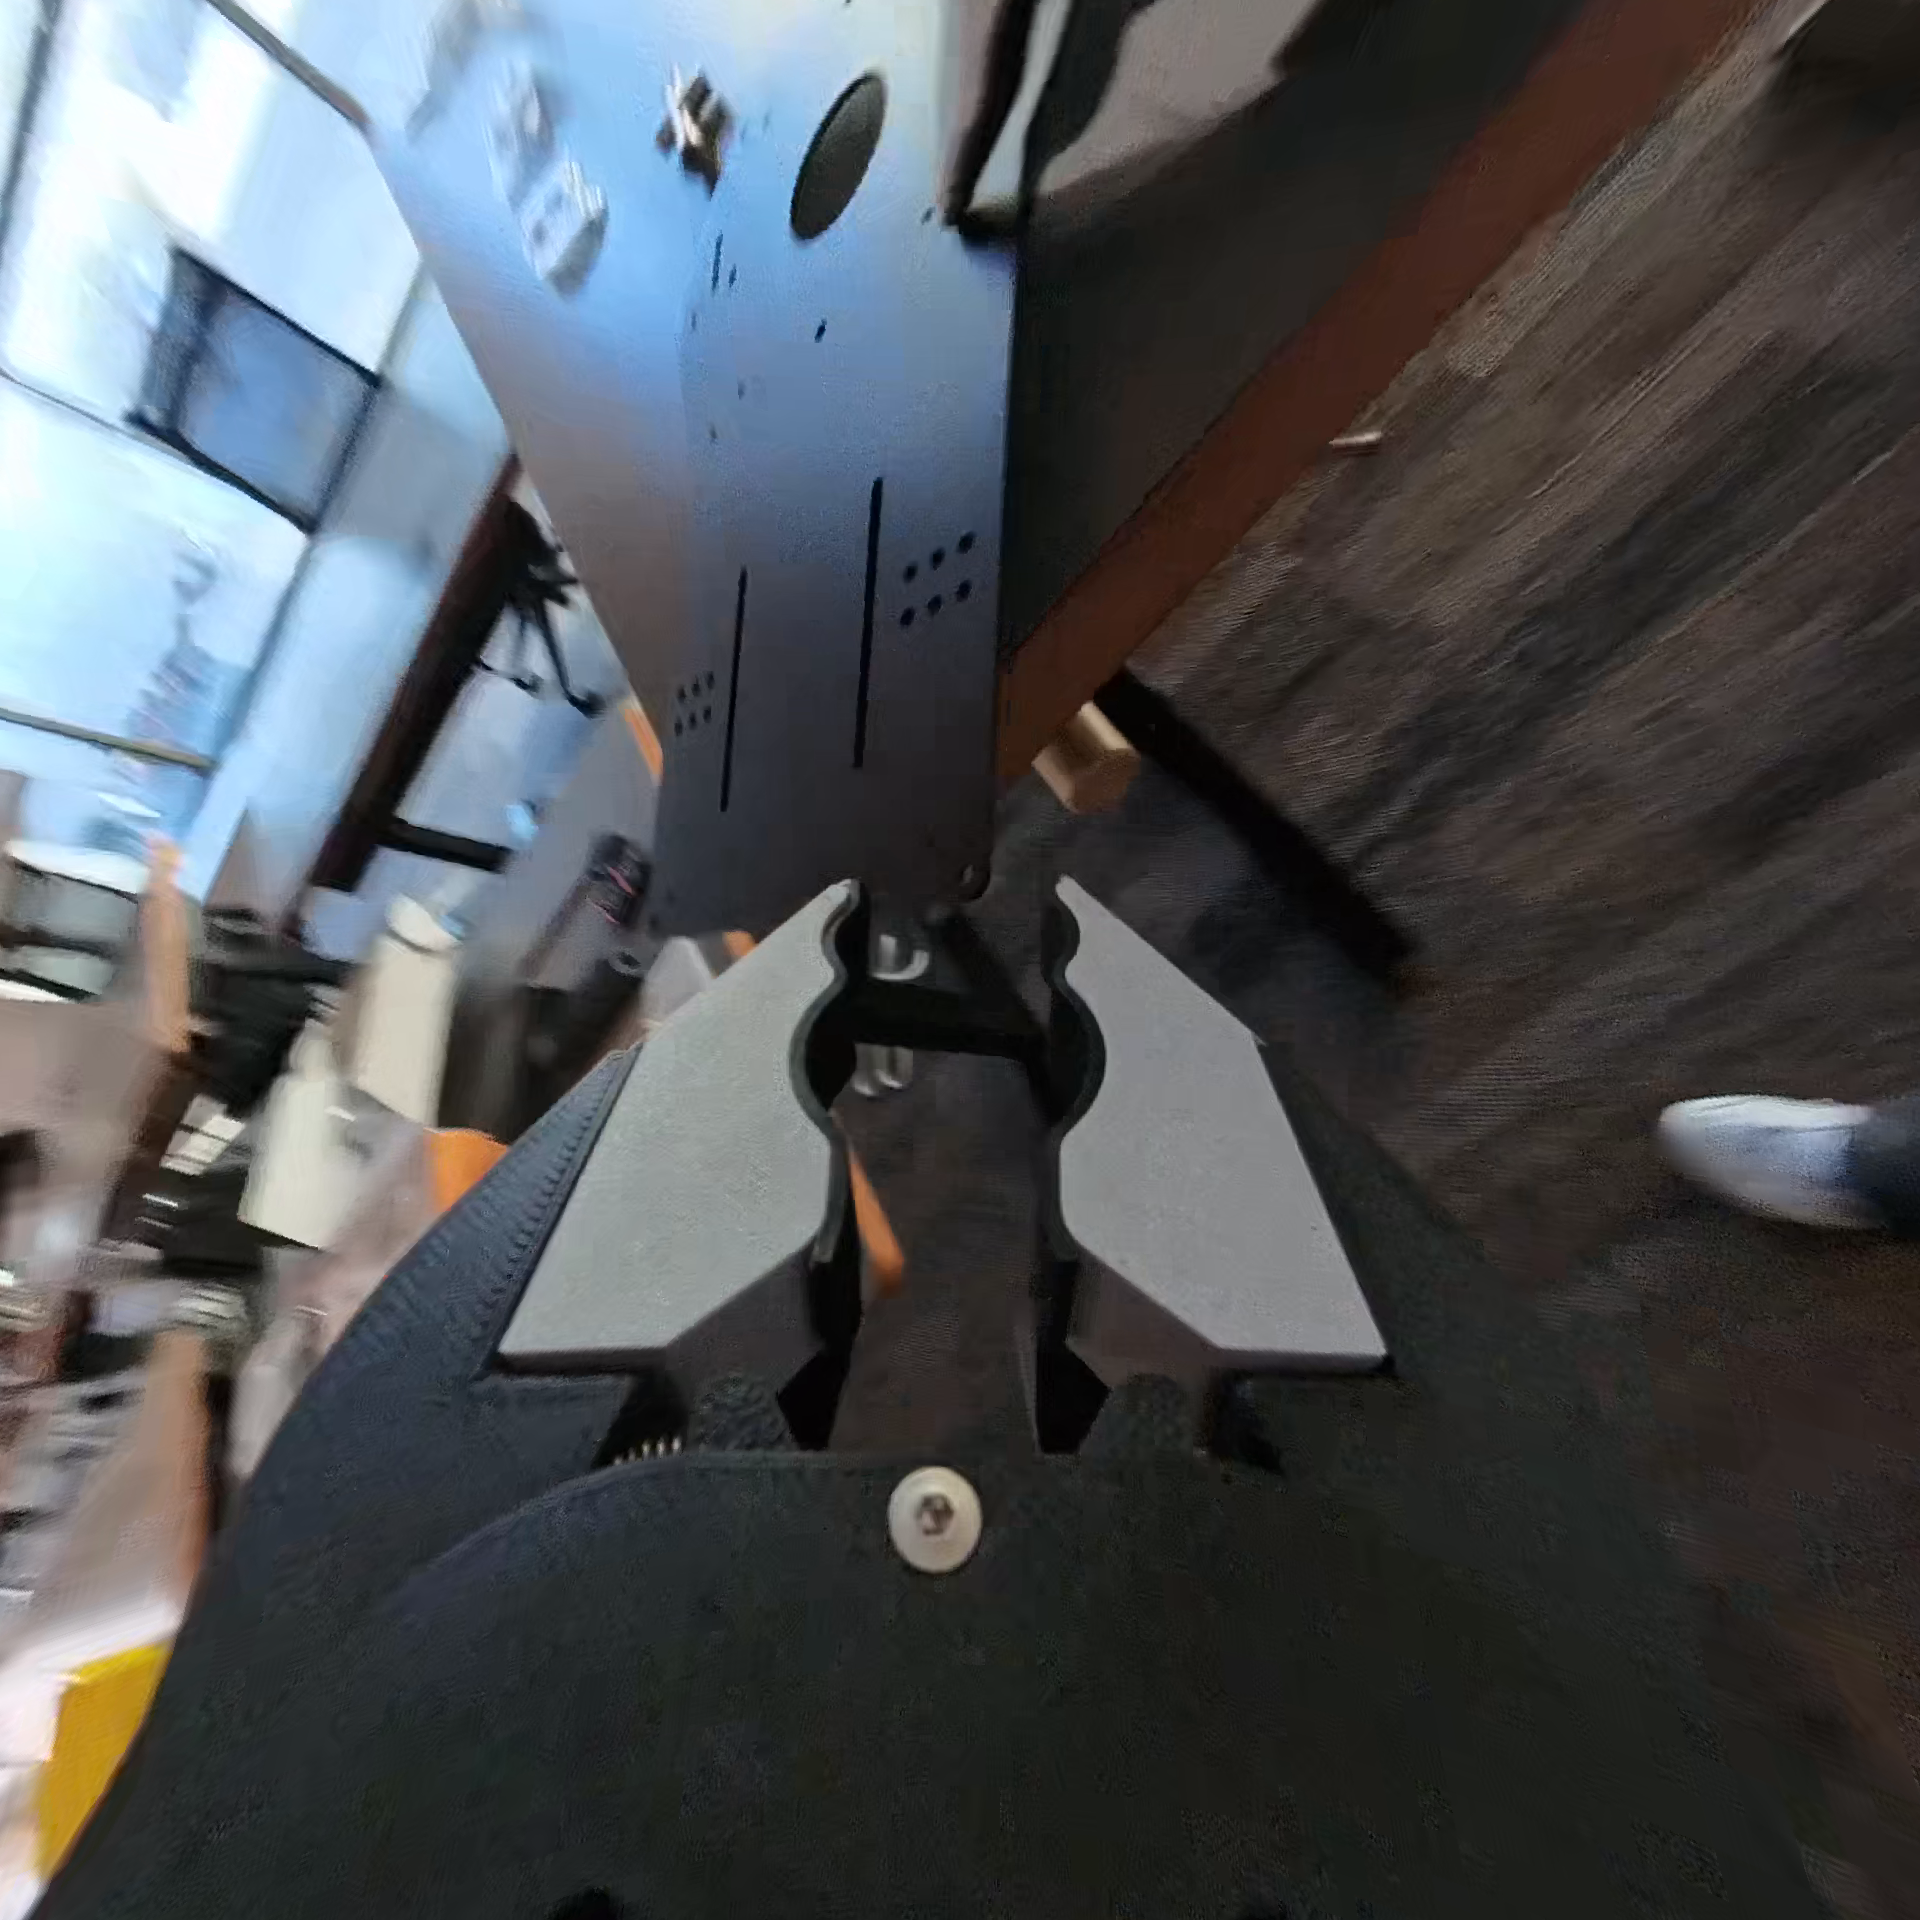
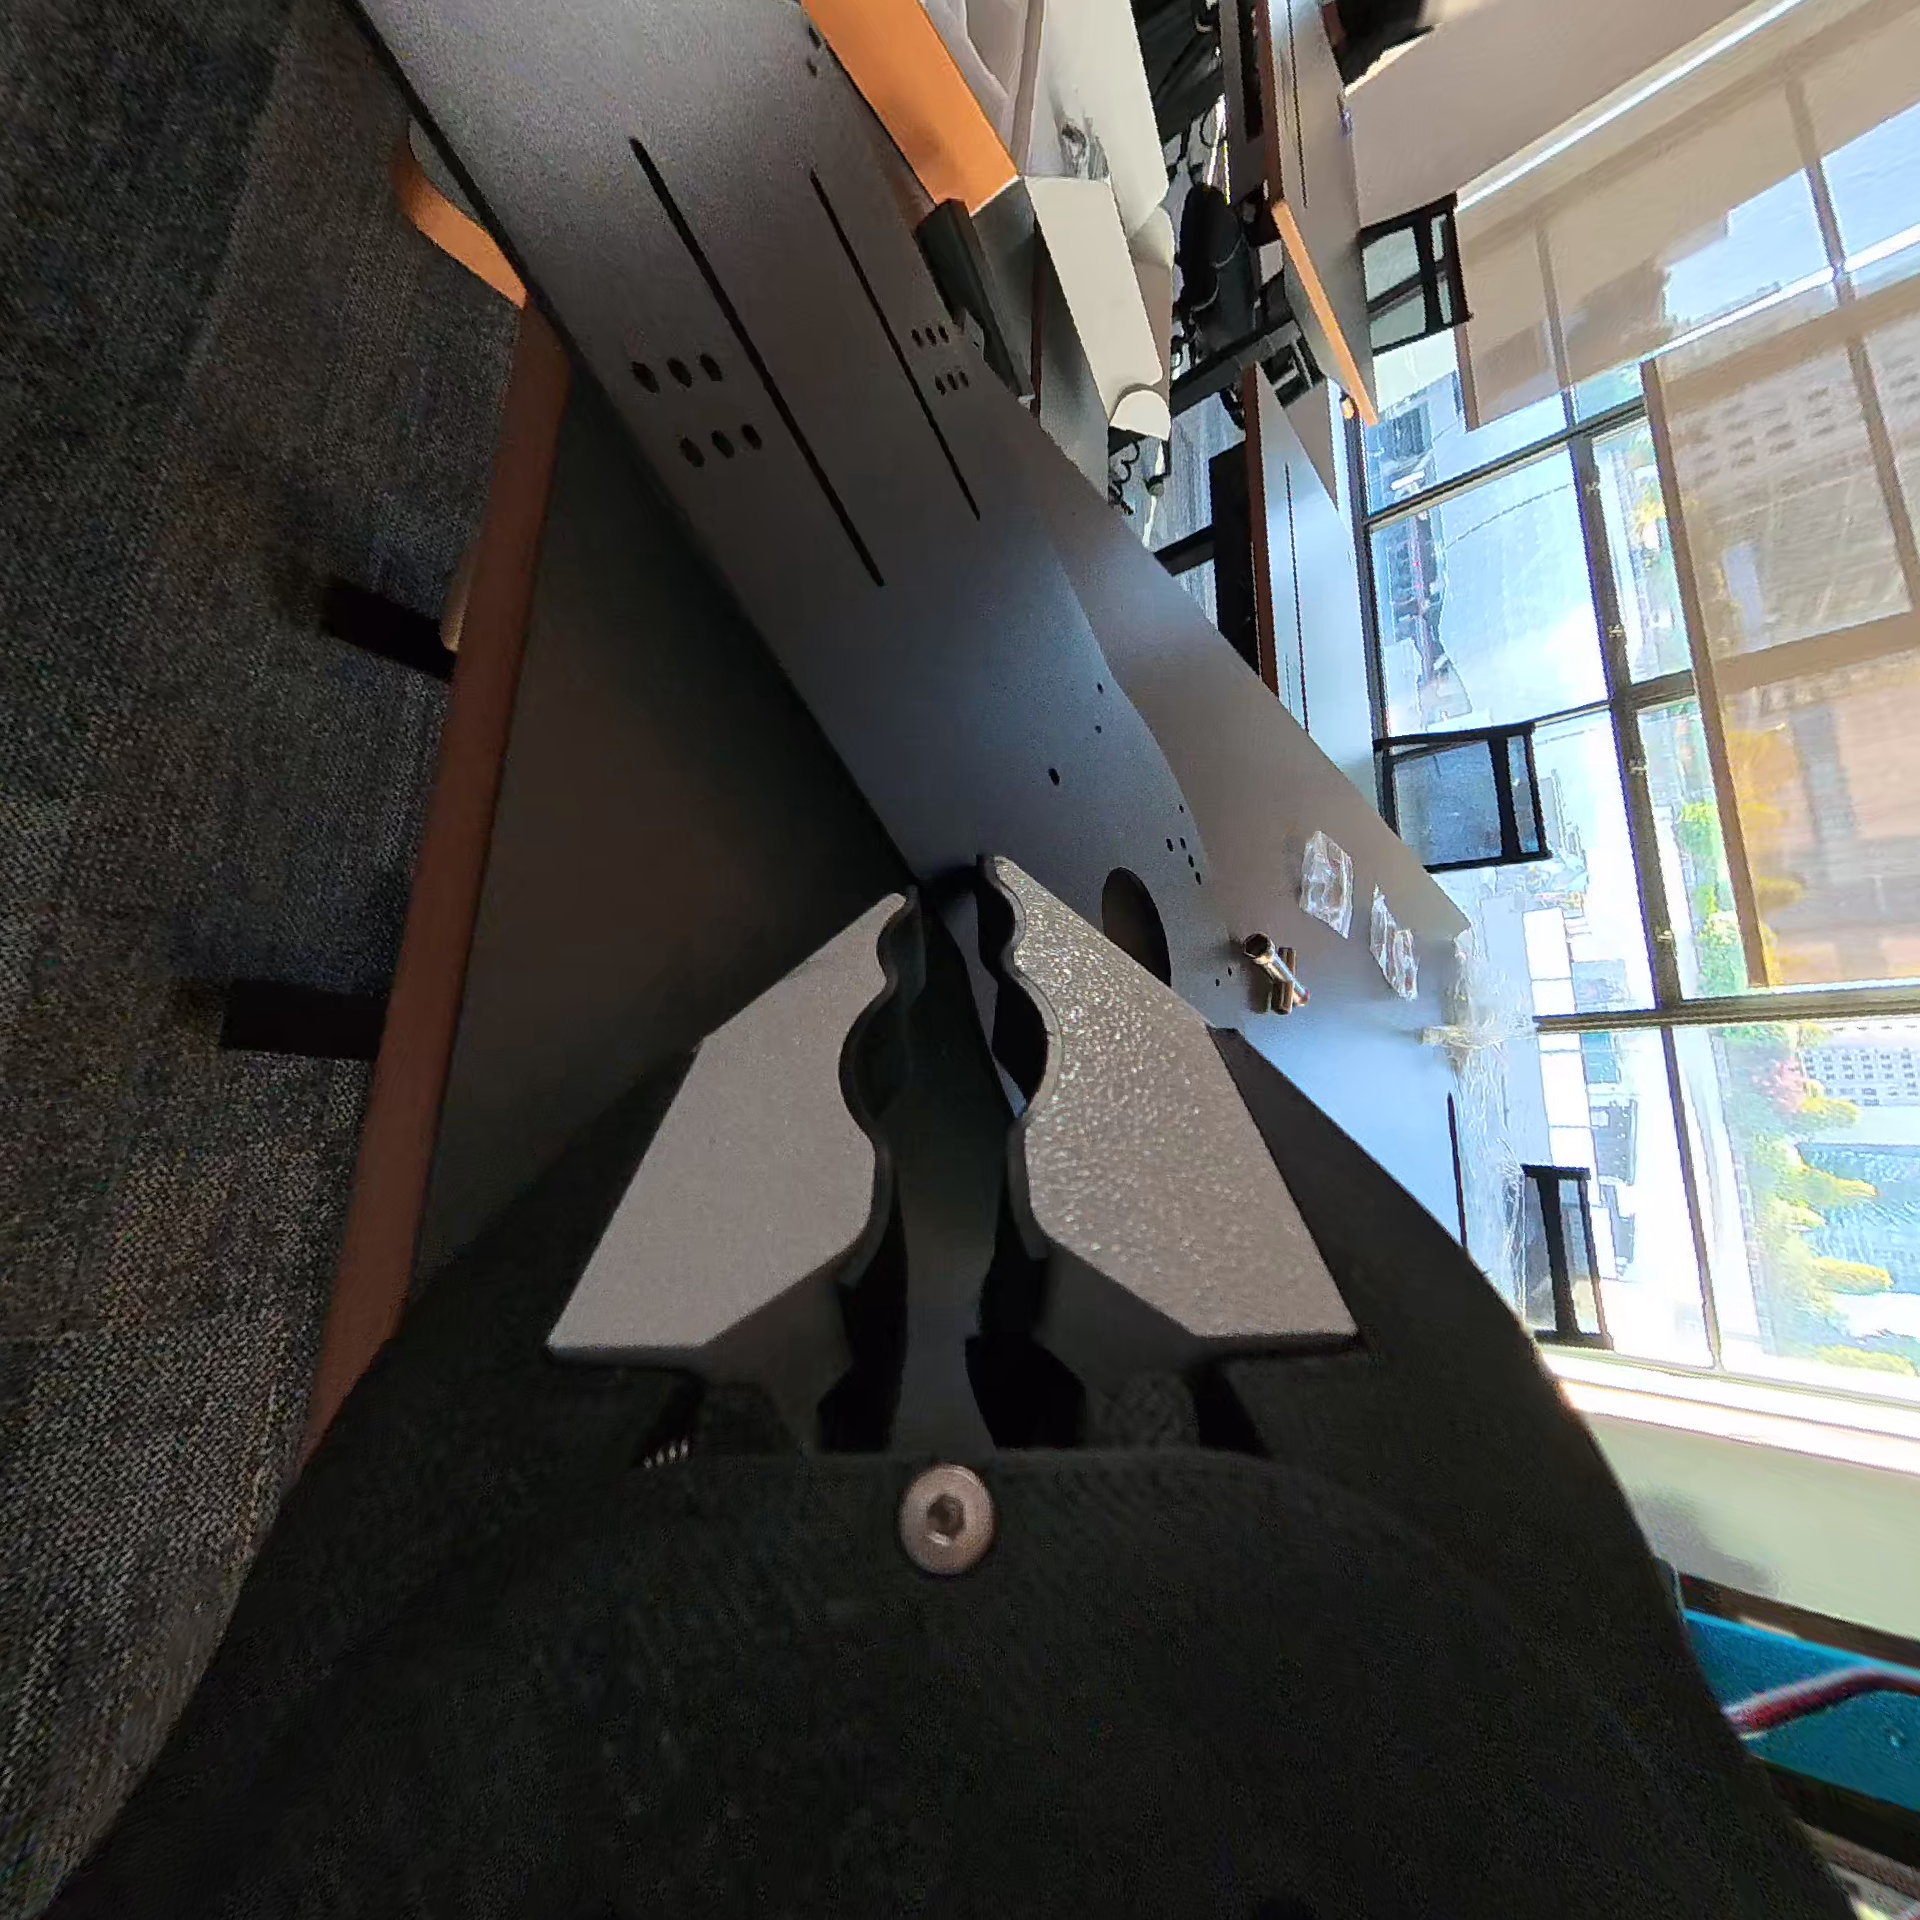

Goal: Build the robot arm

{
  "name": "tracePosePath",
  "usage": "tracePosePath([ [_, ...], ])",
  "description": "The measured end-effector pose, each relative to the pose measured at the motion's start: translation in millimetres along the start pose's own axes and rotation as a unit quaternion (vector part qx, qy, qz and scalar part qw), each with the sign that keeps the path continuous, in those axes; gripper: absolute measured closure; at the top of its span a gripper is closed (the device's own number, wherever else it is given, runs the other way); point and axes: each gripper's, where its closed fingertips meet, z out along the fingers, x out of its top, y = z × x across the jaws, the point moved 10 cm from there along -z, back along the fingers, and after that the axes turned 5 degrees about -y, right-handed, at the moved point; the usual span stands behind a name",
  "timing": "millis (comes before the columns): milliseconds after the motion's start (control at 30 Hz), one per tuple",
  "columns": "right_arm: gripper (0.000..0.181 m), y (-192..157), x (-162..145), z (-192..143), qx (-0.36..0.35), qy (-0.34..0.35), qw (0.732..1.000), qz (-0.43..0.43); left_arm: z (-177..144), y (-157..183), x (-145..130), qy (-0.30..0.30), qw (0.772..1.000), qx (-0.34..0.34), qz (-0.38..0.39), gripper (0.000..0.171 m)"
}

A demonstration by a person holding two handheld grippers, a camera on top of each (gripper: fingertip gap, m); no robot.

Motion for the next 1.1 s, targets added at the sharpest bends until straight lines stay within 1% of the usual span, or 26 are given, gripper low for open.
tracePosePath([
  [67,0.173,-0.6,1.0,2.5,-0.003,-0.013,1.0,-0.004,4.1,5.2,2.4,0.015,0.998,0.033,0.059,0.146],
  [133,0.173,-2.0,1.4,3.7,-0.006,-0.024,1.0,-0.01,10.9,6.7,1.8,0.022,0.995,0.041,0.091,0.156],
  [267,0.173,-2.0,2.9,4.3,-0.013,-0.044,0.998,-0.031,22.4,2.2,-0.2,0.035,0.987,0.065,0.14,0.16],
  [333,0.172,-0.9,3.9,4.2,-0.009,-0.054,0.998,-0.041,24.9,-0.9,-0.9,0.039,0.987,0.063,0.142,0.16],
  [500,0.171,0.7,9.5,2.9,0.011,-0.082,0.99,-0.111,24.9,-6.9,-2.3,0.043,0.99,0.028,0.132,0.159],
  [633,0.172,-0.5,12.1,3.3,0.01,-0.094,0.986,-0.138,25.0,-9.2,-2.8,0.041,0.991,0.016,0.127,0.159],
  [733,0.172,-2.2,10.8,3.1,0.002,-0.087,0.986,-0.142,24.9,-11.1,-4.0,0.045,0.993,0.006,0.106,0.158],
  [900,0.174,-6.0,7.4,1.1,-0.016,-0.074,0.99,-0.117,23.3,-10.9,-5.6,0.06,0.995,-0.008,0.081,0.158],
  [967,0.174,-7.5,7.1,0.9,-0.023,-0.074,0.99,-0.115,21.5,-13.6,-6.8,0.069,0.996,-0.031,0.047,0.159],
  [1000,0.174,-7.9,7.3,0.9,-0.025,-0.075,0.99,-0.114,18.5,-16.7,-8.3,0.078,0.995,-0.058,0.012,0.161],
  [1033,0.174,-8.1,7.3,0.9,-0.026,-0.076,0.99,-0.112,14.2,-21.7,-10.9,0.092,0.991,-0.092,-0.041,0.16],
  [1067,0.174,-8.2,7.3,0.9,-0.027,-0.075,0.991,-0.11,9.3,-29.0,-15.1,0.111,0.98,-0.129,-0.105,0.157],
  [1100,0.174,-8.5,7.1,0.8,-0.029,-0.074,0.991,-0.107,5.5,-38.2,-21.6,0.128,0.963,-0.163,-0.173,0.155],
])
